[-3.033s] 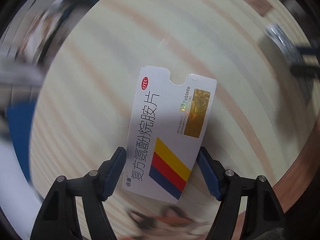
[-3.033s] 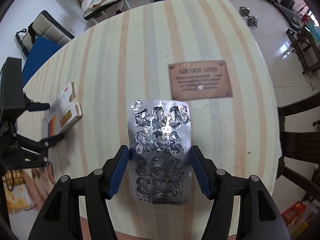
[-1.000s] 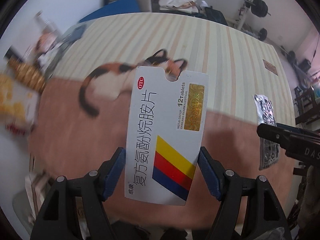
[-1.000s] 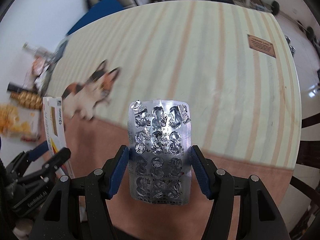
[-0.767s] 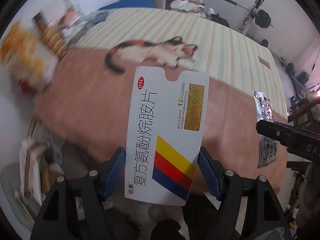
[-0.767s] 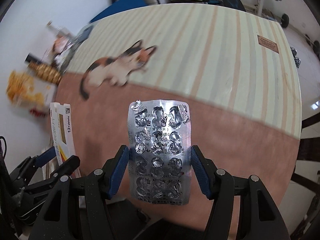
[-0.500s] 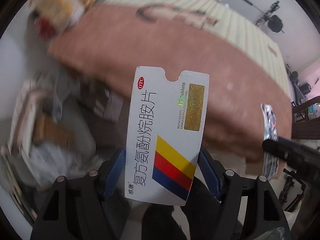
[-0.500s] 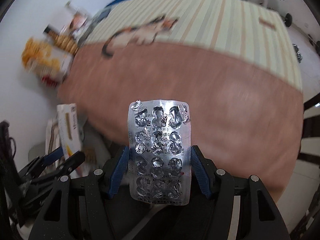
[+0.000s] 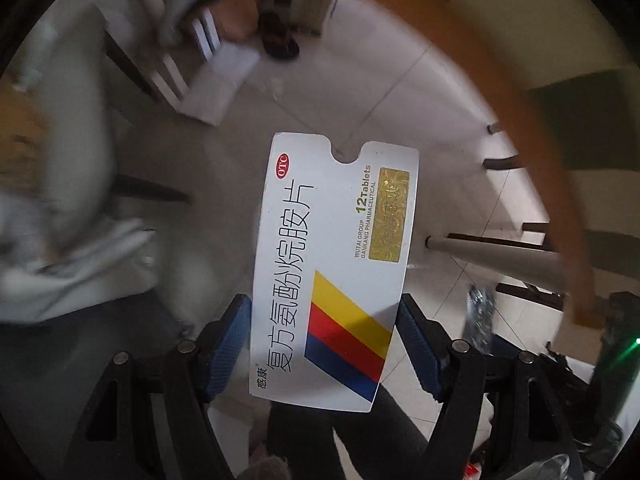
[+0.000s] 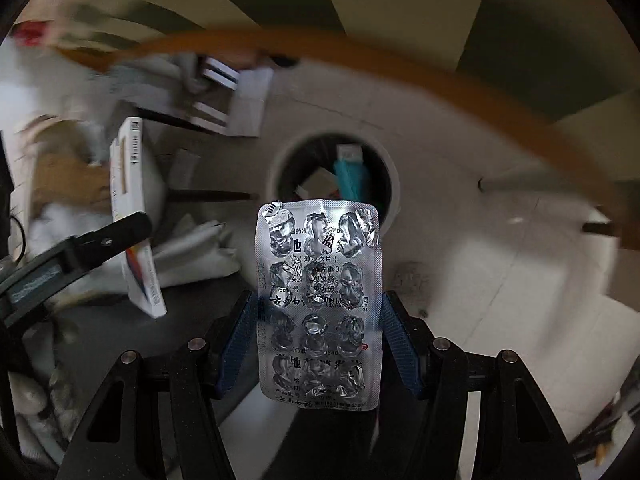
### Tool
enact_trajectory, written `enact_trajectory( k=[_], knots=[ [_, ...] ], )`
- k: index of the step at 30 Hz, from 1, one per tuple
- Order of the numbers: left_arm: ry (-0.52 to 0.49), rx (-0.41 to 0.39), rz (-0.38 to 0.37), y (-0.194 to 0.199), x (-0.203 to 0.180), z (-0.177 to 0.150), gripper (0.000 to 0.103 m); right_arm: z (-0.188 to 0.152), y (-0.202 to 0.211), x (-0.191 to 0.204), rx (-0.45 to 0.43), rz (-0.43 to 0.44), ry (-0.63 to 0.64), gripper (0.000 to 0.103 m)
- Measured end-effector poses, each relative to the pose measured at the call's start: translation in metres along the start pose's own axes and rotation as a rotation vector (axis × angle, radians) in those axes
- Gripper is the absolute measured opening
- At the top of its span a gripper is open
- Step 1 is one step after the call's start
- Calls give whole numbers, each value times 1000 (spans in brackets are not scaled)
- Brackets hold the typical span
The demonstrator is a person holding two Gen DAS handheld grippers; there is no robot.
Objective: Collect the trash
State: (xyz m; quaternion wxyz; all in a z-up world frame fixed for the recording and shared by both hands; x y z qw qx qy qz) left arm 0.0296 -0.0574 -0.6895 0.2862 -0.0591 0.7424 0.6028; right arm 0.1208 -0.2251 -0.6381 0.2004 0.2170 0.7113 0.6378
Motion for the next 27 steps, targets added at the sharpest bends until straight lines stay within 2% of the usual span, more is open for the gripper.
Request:
enact_trajectory(
  k=[1, 4, 5, 6, 8, 10, 11, 12, 13, 14, 15, 17, 20, 24, 27],
  knots=[
    [7, 12, -13, -17, 9, 6, 72, 8, -32, 1, -3, -10, -12, 65],
    [-4, 41, -26, -66, 35, 24, 73, 28, -96, 2, 1, -13, -42, 65],
    [-13, 44, -19, -78, 41, 29, 78, 37, -116, 2, -6, -19, -47, 65],
    [-21, 49, -14, -88, 47, 35, 89, 46, -133, 1, -3, -16, -52, 65],
    [-31, 57, 0, -100, 56, 39, 101, 58, -157, -6, 12, -7, -69, 65],
    [-50, 45, 13, -103, 59, 43, 101, 66, -178, -6, 46, 44, -99, 66],
    [-55, 31, 25, -104, 61, 43, 101, 68, -182, -6, 53, 60, -107, 66],
    [-55, 15, 42, -101, 62, 43, 101, 69, -186, -4, 55, 82, -118, 72],
    [-58, 4, 54, -98, 62, 42, 101, 69, -188, -2, 53, 93, -125, 81],
    [-59, -6, 73, -94, 63, 40, 101, 68, -190, -1, 47, 99, -129, 101],
    [-57, -11, 84, -91, 63, 38, 101, 68, -188, -1, 36, 111, -134, 103],
    [-53, -14, 87, -82, 62, 32, 101, 64, -184, 2, 21, 122, -128, 103],
    [-85, -25, 145, -70, 57, 23, 101, 58, -174, 3, 4, 124, -111, 103],
    [-108, -22, 198, -40, 46, 4, 101, 51, -149, -6, -42, 38, -92, 103],
    [-124, -9, 226, -5, 26, -14, 101, 41, -115, -20, -54, -31, -91, 103]
  ],
)
Point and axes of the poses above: each gripper's, at about its wrist camera, not at the fingertips, and y roughly against the way its jaws point, x to its left, z to its top, the point moved 6 cm from there along -y, roughly the way its jaws point, and after that the axes turned 15 degrees about -z, right-handed, at the moved point
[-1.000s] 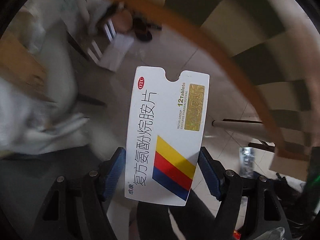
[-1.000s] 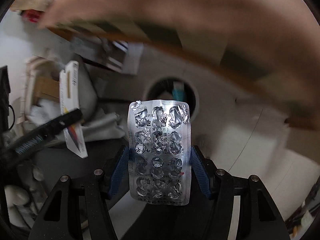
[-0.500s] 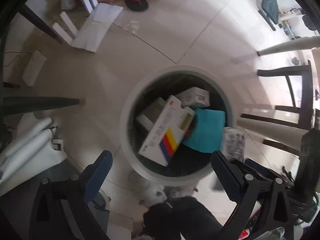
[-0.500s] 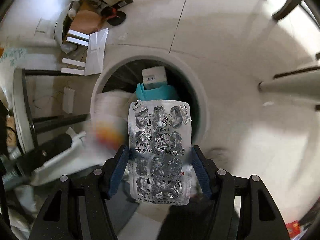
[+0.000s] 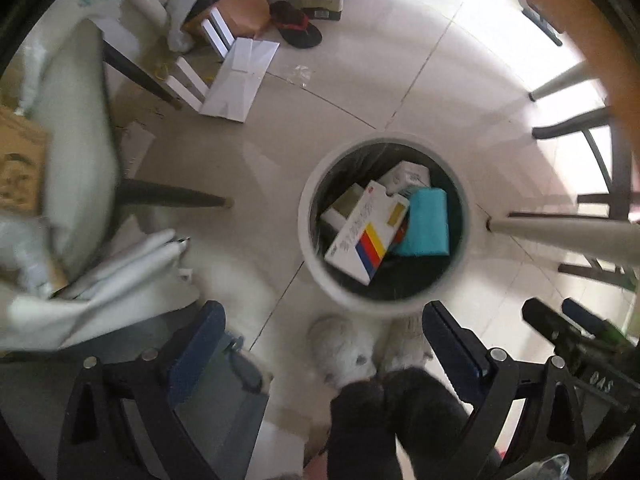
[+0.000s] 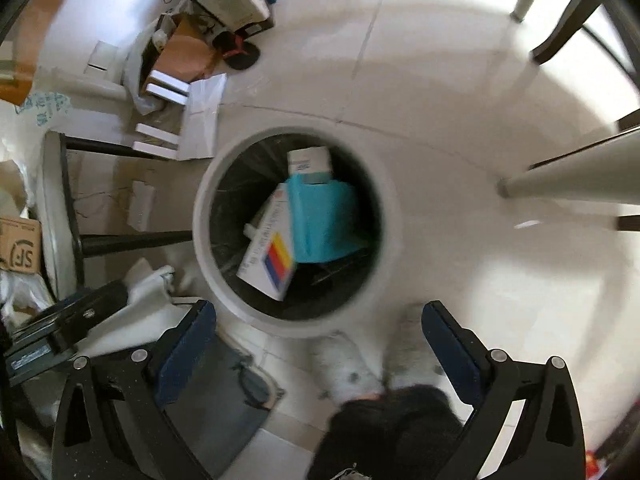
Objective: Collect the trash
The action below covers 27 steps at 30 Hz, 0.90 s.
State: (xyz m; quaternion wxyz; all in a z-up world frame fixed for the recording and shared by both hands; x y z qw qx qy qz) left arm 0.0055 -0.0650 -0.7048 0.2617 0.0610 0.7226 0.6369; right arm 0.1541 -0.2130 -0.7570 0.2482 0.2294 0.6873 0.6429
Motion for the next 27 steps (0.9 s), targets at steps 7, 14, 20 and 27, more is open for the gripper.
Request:
enact_trajectory(
  k=[7, 14, 20, 27],
  knots=[
    [-88, -4, -19, 139, -71, -30, 101, -25, 152, -30, 23, -116, 68, 103],
    [-251, -17, -71, 268, -152, -53, 101, -47, 321, -51, 0, -38, 71, 103],
    [-379, -53, -148, 355, -191, -62, 101, -67, 445, -65, -62, -5, -3, 103],
    [-508, -48, -255, 420, -207, -73, 101, -107, 544, -75, -135, 48, -158, 103]
  ],
)
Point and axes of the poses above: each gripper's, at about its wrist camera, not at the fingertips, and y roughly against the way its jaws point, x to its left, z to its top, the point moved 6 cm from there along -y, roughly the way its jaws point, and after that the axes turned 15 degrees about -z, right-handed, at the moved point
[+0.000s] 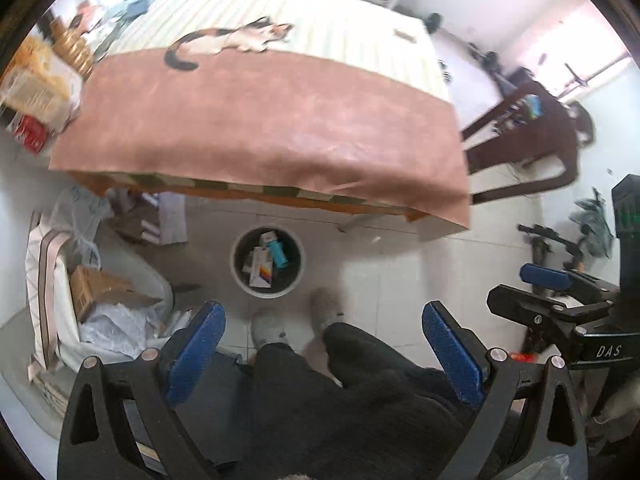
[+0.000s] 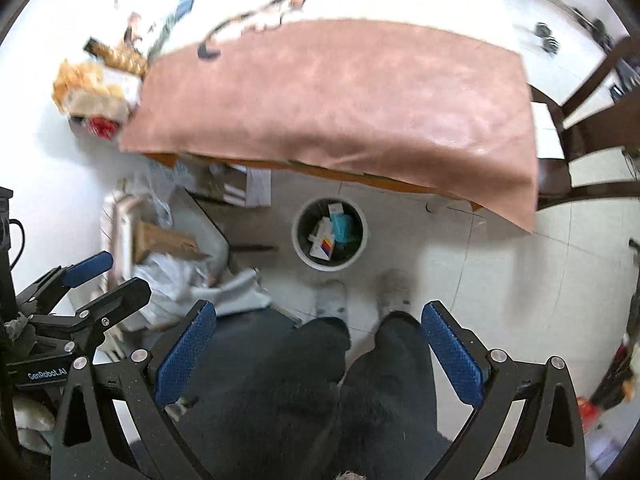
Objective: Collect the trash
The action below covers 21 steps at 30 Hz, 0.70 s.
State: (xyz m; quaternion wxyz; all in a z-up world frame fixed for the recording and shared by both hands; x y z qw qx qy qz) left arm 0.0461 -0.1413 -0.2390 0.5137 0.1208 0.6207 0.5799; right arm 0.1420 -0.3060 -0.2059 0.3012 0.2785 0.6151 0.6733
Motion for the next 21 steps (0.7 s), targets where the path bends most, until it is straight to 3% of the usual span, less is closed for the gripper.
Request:
enact_trajectory(
  k=[8, 13, 21],
  knots=[
    [-49, 8, -46, 30, -20, -4, 101, -35, 57, 1, -34, 44, -102, 103],
    [-35, -31, -46, 36, -29, -4, 101, -48, 68, 1, -57, 58, -105, 103],
    [-46, -17, -61, 34, -30, -11, 101, -47, 70, 5, -73, 63, -101, 103]
  ],
)
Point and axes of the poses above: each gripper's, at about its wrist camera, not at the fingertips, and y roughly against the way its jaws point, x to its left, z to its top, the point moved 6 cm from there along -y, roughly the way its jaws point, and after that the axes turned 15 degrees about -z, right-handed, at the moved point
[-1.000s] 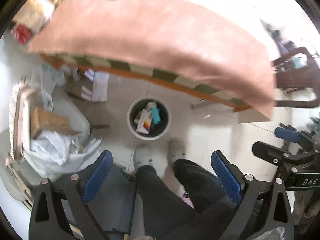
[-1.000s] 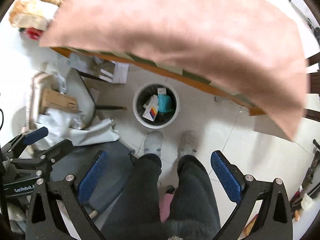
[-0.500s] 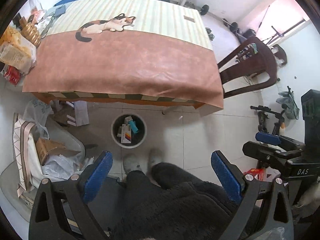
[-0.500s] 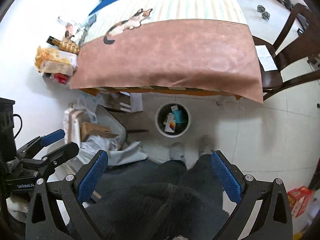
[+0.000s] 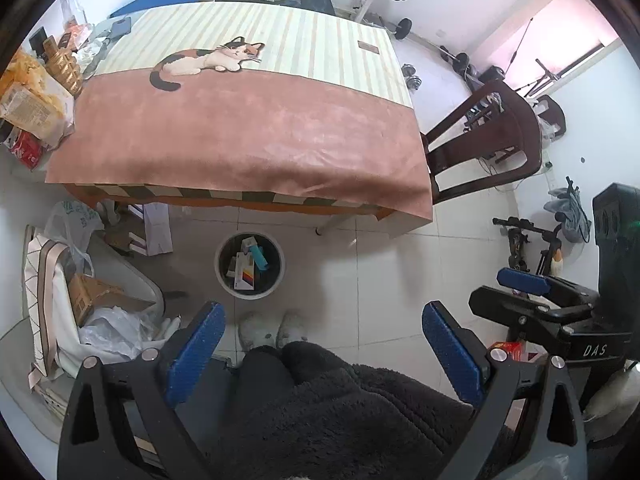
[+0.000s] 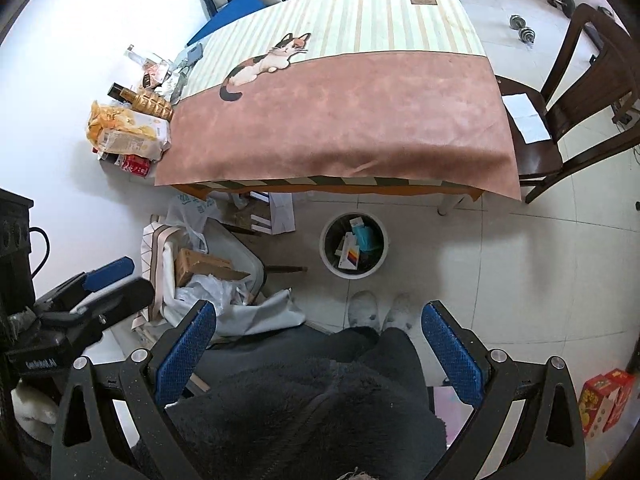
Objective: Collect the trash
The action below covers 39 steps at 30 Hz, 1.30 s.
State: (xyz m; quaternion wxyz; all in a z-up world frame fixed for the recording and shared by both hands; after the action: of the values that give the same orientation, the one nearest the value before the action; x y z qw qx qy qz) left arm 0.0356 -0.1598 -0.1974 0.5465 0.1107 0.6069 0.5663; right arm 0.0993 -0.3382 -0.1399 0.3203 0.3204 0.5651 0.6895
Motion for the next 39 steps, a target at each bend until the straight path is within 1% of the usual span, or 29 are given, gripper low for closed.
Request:
enact_trajectory(
  k=[13, 25, 39],
  knots=[
    [-36, 13, 0, 5, 6, -9, 101, -8, -7, 9, 9, -3, -10, 103],
    [-34, 26, -9, 8, 10, -14, 101, -11, -9, 14, 16, -4, -10, 103],
    [-28, 11, -13, 15, 15, -15, 101, -16, -11, 19, 20, -4, -19, 103]
  ],
)
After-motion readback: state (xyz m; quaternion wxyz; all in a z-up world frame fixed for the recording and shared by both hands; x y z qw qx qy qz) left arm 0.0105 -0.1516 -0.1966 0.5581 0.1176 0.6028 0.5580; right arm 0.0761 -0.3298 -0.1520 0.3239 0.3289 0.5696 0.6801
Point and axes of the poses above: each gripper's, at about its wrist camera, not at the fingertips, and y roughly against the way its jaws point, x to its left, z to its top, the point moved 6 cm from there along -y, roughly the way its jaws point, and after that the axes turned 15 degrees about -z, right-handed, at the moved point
